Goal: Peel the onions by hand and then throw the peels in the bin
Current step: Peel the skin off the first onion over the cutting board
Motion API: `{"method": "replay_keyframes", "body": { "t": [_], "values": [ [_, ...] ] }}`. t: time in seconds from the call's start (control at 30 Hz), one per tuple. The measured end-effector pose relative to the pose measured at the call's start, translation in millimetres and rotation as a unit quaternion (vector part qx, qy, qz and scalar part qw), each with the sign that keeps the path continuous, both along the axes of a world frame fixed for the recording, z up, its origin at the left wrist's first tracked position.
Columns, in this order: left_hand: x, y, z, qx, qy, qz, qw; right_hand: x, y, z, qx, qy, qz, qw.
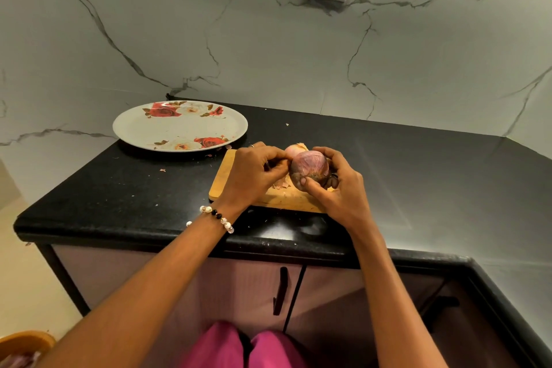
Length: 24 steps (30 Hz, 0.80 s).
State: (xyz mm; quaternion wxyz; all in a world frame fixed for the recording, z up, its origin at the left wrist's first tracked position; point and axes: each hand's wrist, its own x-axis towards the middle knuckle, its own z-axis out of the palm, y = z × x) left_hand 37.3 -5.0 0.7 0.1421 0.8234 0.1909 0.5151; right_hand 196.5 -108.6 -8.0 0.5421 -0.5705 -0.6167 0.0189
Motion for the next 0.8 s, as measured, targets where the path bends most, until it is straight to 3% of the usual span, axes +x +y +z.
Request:
{"method": "replay_keyframes", "body": {
  "t": [0.23,0.8],
  "values": [
    [-2.2,-2.2,0.7,-0.030,0.010,-0.056,0.998,2.8,0.9,-0.6,0.007,0.028,-0.013,1.000],
    [-5.2,-0.7,0.1,-0.076,-0.003,-0.062,0.995,2.9,1.2,-1.5,-0.006,0.003,-0.019,1.000]
  ]
}}
